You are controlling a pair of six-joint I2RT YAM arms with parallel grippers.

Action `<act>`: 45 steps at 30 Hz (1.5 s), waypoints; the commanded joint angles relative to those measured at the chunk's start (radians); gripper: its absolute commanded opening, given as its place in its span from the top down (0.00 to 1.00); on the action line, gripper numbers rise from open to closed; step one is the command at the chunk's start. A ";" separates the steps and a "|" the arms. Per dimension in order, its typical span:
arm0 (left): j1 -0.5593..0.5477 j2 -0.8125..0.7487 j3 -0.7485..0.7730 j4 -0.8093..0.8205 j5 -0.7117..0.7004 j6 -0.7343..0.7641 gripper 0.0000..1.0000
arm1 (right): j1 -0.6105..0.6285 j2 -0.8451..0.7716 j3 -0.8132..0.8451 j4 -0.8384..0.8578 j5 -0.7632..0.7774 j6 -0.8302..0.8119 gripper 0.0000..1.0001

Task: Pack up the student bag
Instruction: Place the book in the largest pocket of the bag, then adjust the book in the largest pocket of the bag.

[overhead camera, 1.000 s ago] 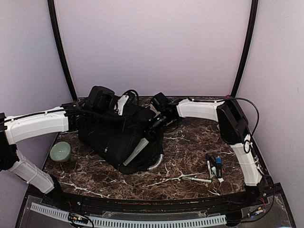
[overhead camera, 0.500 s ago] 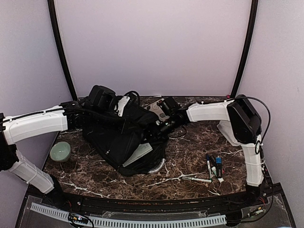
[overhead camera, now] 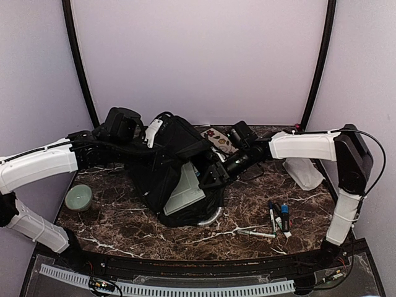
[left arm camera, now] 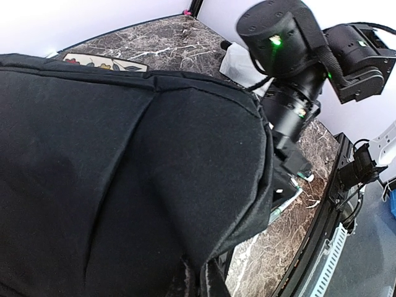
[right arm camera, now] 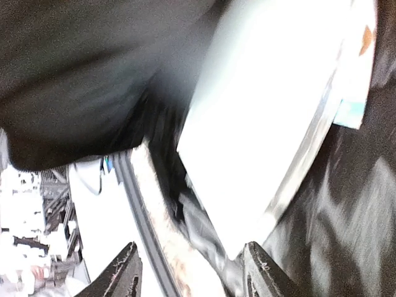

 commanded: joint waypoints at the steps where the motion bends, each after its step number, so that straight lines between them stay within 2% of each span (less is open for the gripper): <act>1: 0.011 -0.065 -0.013 0.030 -0.055 0.024 1.00 | -0.010 -0.127 -0.070 0.064 -0.141 -0.136 0.45; 10: 0.011 -0.068 -0.003 0.004 -0.078 -0.010 1.00 | 0.037 -0.171 -0.065 -0.048 -0.184 -0.375 0.51; 12: 0.011 -0.067 0.001 -0.002 -0.087 -0.019 1.00 | 0.059 -0.183 -0.042 -0.087 -0.119 -0.446 0.54; 17: 0.012 -0.069 0.010 0.005 -0.102 -0.028 1.00 | 0.107 -0.207 0.008 -0.157 0.073 -0.624 0.69; 20: 0.012 -0.065 0.022 0.000 -0.108 -0.030 1.00 | 0.147 -0.219 -0.003 -0.155 0.248 -0.711 0.69; 24: 0.012 -0.064 0.031 -0.007 -0.121 -0.032 1.00 | 0.167 -0.216 0.015 -0.237 0.250 -0.809 0.71; 26: 0.013 -0.067 0.027 0.001 -0.120 -0.039 1.00 | 0.201 -0.226 0.005 -0.253 0.274 -0.855 0.77; 29: 0.014 -0.068 0.028 0.008 -0.110 -0.047 1.00 | 0.267 -0.215 0.005 -0.243 0.392 -0.900 0.90; 31: 0.014 -0.068 0.027 0.010 -0.107 -0.052 1.00 | 0.304 -0.198 0.023 -0.211 0.458 -0.904 0.91; 33: 0.014 -0.066 0.031 0.011 -0.105 -0.055 1.00 | 0.341 -0.178 0.041 -0.156 0.545 -0.903 0.89; 36: 0.014 -0.070 0.033 0.013 -0.108 -0.059 1.00 | 0.392 -0.133 0.068 -0.063 0.685 -0.906 0.77; 38: 0.014 -0.074 0.035 0.011 -0.109 -0.062 1.00 | 0.417 -0.097 0.095 -0.033 0.741 -0.919 0.73; 42: 0.014 -0.077 0.046 -0.003 -0.101 -0.063 1.00 | 0.471 -0.047 0.092 0.054 0.855 -0.981 0.55; 45: 0.014 -0.078 0.052 -0.009 -0.099 -0.062 1.00 | 0.494 -0.013 0.069 0.104 0.903 -1.026 0.49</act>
